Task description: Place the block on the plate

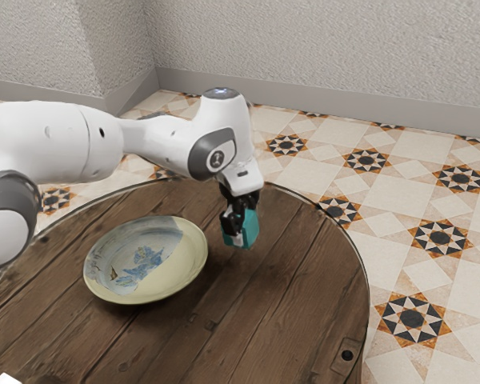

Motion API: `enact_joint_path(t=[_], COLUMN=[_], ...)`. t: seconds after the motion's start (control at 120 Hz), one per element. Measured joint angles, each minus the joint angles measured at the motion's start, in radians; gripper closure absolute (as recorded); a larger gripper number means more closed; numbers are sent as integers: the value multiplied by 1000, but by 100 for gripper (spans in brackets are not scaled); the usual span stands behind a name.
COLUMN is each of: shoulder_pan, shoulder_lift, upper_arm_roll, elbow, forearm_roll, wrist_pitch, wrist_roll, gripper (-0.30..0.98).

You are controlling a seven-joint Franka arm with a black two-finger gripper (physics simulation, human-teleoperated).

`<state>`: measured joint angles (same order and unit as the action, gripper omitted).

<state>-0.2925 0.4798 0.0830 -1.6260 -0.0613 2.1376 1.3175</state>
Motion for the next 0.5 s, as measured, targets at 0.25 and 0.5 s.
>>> enact_joint_path(t=[0.25,0.5], shoulder_pan=[113,198], shoulder_lift=[-269,-229], upper_arm_roll=[9,64], elbow=[-305,-344], forearm_roll=[7,45], wrist_pitch=[-32,-35], wrist_roll=[11,20], gripper=[31,31])
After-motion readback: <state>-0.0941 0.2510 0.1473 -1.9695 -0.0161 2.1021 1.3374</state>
